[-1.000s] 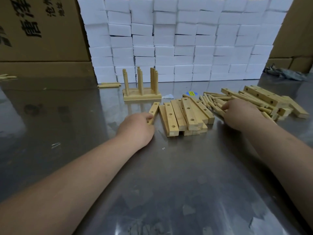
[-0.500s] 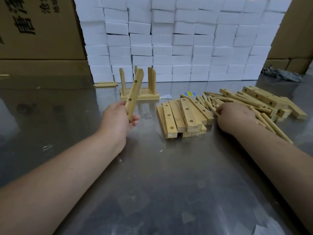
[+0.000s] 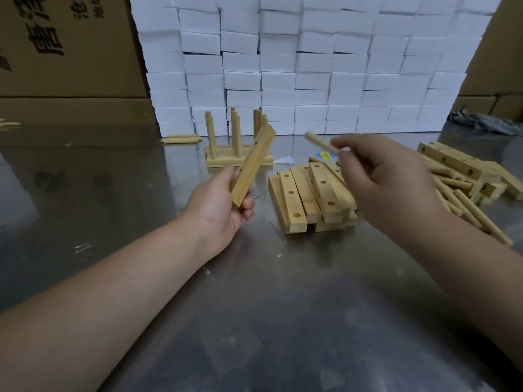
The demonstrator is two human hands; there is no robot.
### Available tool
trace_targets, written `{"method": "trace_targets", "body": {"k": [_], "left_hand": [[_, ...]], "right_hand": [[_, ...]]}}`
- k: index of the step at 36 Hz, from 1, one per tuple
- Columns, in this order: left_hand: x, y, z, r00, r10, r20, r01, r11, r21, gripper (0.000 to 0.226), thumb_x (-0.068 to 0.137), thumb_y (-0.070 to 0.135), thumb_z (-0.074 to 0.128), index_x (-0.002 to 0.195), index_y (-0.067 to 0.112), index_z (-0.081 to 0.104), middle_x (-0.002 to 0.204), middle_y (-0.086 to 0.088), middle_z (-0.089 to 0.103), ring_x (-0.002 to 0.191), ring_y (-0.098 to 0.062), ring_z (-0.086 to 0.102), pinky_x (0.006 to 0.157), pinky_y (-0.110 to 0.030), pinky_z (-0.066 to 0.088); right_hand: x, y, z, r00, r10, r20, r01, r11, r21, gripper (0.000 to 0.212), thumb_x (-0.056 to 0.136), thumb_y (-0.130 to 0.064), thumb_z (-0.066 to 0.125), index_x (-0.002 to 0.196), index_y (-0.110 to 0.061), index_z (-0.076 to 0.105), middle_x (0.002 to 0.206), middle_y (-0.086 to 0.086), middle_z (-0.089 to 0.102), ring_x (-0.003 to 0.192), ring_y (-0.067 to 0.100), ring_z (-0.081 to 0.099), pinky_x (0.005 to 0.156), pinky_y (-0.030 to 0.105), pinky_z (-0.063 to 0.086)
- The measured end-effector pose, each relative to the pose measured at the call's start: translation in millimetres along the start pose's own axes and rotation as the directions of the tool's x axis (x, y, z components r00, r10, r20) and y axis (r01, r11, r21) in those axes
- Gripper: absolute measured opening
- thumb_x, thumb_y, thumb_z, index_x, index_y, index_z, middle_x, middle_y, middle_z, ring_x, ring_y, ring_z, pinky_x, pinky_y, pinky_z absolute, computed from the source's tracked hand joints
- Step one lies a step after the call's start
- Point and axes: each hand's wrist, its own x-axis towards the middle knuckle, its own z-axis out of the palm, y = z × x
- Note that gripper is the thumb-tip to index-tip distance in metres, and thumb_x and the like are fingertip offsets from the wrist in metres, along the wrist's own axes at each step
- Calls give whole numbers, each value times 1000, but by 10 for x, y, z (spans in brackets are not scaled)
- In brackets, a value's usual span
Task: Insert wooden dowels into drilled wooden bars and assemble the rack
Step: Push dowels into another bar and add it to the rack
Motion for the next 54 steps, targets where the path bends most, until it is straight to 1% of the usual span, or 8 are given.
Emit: {"method": "trace_targets", "body": {"k": [6,13,19,26,29,33,42,54], "left_hand": [[17,-9,5,996,-26,85,32,997,-69,27,95,6,45,121,3,53,76,-6,49,59,-12,49,52,-20,48],[-13,17,20,980,-41,192,67,989,-135,23,88,-2,50,109,0,60,68,-5,58,59,-10,52,57,-19,48],[-29,-14,-18,942,-63,331,65,998,6,25,73,-1,57,97,8,59,76,-4,55,59,-8,51,53,-19,48],[-99,-57,18,954,-9,300,-52,979,196,20,87,-6,41,99,7,50,61,1,57,39,-10,45,37,-19,34],[-81,-59,31,960,8,281,-57,984,168,16,94,16,43,105,13,54,62,0,49,40,-9,33,42,-20,23],[-57,-40,72,984,-53,172,52,999,10,41,99,31,32,107,3,62,59,-4,49,44,-13,40,44,-22,34],[-94,-47,138,992,-100,82,112,983,-147,20,96,19,39,101,6,54,69,-7,53,57,-14,49,53,-25,42],[-163,-77,157,988,-20,152,24,999,-21,23,100,31,38,97,15,54,60,-2,53,49,-12,47,48,-22,41]], "right_hand": [[-66,-54,67,983,-151,108,149,988,28,19,85,-17,63,102,-18,71,74,-26,49,67,-3,49,68,22,40],[-73,-96,78,970,-173,171,174,985,5,30,84,-25,55,110,-16,67,74,-23,44,70,-2,44,67,21,36],[-94,-88,91,978,-154,139,154,988,13,22,87,-16,60,107,-17,69,79,-8,54,77,5,48,72,30,43],[-104,-87,85,987,-121,110,114,991,67,18,84,-22,64,100,-20,73,73,-18,58,72,0,55,69,25,46],[-121,-101,80,986,-87,139,73,992,99,21,81,-27,62,99,-26,73,68,-21,61,72,0,57,65,25,48],[-151,-140,96,970,-131,204,113,989,98,18,82,-26,63,96,-23,74,67,-15,66,68,3,58,60,29,50],[-185,-174,137,954,-165,251,144,985,100,26,76,-28,55,93,-23,74,69,-2,69,64,15,62,59,39,53],[-170,-168,136,925,-146,349,126,989,79,19,77,-40,61,91,-33,72,64,-17,60,61,2,51,56,22,41]]}}
